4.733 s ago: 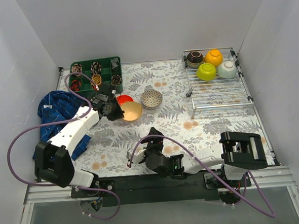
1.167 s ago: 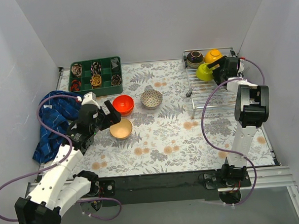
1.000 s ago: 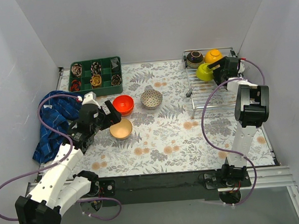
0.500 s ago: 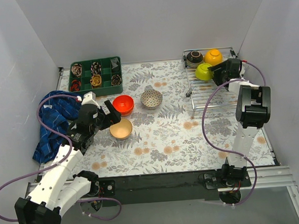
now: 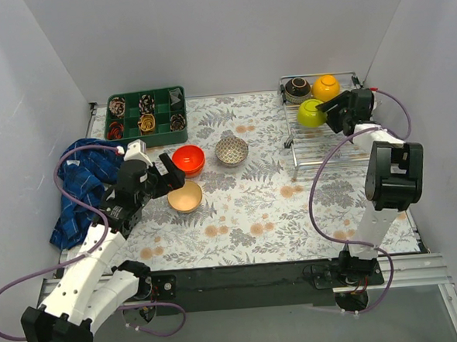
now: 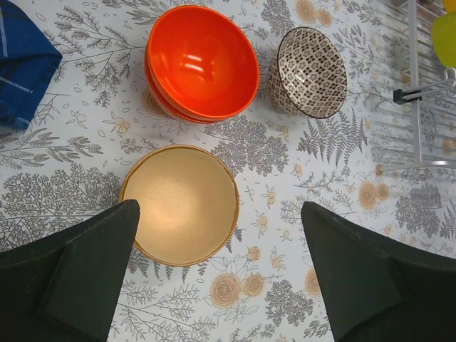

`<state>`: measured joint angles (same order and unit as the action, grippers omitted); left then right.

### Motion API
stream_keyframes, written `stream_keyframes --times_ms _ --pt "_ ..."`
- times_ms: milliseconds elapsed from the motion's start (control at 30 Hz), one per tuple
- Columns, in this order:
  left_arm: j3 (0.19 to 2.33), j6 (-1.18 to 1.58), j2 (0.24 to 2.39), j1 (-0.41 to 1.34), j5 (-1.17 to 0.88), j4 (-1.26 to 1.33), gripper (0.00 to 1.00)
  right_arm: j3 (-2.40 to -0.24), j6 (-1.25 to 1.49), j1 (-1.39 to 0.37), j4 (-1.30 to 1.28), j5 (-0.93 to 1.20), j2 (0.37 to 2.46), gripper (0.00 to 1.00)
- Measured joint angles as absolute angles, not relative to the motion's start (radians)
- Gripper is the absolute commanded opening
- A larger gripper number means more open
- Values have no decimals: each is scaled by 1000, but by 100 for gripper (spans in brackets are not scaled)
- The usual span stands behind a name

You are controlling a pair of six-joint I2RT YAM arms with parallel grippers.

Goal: Unload the bowls from the dish rack

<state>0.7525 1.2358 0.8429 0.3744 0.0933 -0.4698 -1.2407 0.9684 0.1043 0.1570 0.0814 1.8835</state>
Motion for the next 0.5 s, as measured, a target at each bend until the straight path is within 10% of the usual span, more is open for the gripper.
stream_keyframes --times_ms 500 --pt "745 1236 820 374 61 -472 98 -1196 590 97 39 140 1607 1"
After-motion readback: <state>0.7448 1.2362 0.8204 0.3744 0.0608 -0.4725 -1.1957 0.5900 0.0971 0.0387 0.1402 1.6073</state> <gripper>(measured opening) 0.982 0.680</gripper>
